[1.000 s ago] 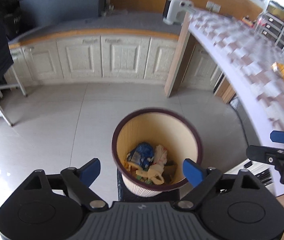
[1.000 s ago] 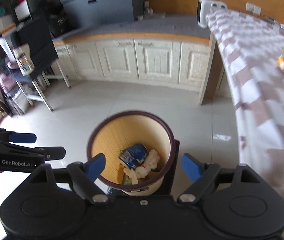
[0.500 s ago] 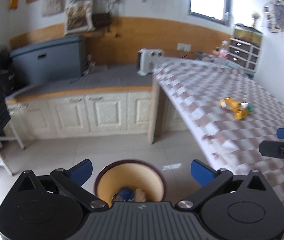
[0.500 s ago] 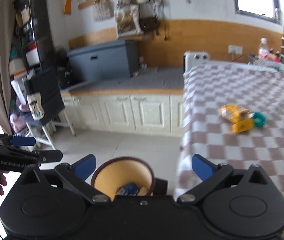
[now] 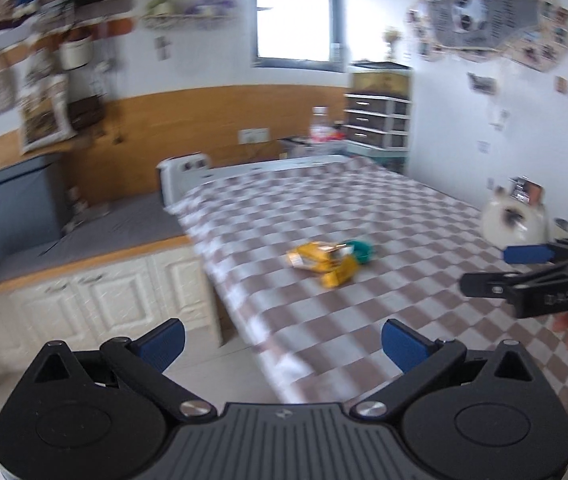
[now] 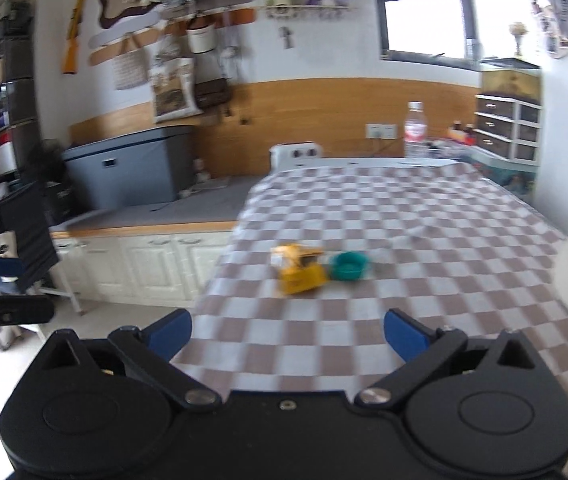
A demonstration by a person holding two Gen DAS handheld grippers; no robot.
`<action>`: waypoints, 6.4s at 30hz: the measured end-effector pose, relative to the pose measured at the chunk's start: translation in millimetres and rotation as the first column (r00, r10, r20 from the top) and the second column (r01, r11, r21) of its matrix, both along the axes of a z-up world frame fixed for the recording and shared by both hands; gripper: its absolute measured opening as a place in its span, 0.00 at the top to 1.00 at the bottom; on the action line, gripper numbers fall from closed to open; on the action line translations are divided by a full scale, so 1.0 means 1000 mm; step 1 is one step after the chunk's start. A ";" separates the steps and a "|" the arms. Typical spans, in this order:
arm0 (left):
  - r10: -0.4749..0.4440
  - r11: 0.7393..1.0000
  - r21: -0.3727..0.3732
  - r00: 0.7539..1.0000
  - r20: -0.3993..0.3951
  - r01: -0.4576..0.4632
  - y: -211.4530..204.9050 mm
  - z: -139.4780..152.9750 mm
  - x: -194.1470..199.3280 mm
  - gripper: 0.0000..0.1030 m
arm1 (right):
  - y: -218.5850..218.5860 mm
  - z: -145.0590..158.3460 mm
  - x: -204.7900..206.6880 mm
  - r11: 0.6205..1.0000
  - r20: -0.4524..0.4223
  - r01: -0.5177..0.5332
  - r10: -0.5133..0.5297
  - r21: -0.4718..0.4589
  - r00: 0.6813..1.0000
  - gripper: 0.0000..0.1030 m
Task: Collect trash
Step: 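Move both open tools back to the table, then grasp the teal bottle cap with the right gripper while the left grasps the yellow box, then carry the yellow box and teal cap over the wastebasket with both grippers, then open both grippers to drop the box and cap into the wastebasket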
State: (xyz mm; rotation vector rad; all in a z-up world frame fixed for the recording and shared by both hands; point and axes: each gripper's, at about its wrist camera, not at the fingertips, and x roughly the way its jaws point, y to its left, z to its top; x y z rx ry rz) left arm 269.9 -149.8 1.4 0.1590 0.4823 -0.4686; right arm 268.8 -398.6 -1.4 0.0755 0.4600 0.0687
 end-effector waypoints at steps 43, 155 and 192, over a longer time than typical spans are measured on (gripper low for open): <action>-0.336 0.911 0.237 0.941 -0.044 0.336 -0.147 -0.116 0.223 0.00 | -0.073 -0.094 0.241 0.996 -0.139 0.035 -0.023 0.086 0.990 0.53; 0.385 0.906 -0.004 0.829 -0.405 -0.423 0.257 -0.191 0.155 0.12 | 0.278 -0.140 0.170 0.980 -0.345 -0.155 0.191 0.128 0.919 0.53; 0.393 0.905 0.115 0.702 -0.594 -0.409 0.268 -0.239 0.164 0.00 | 0.294 -0.200 0.188 0.989 -0.546 -0.099 0.142 0.109 0.825 0.37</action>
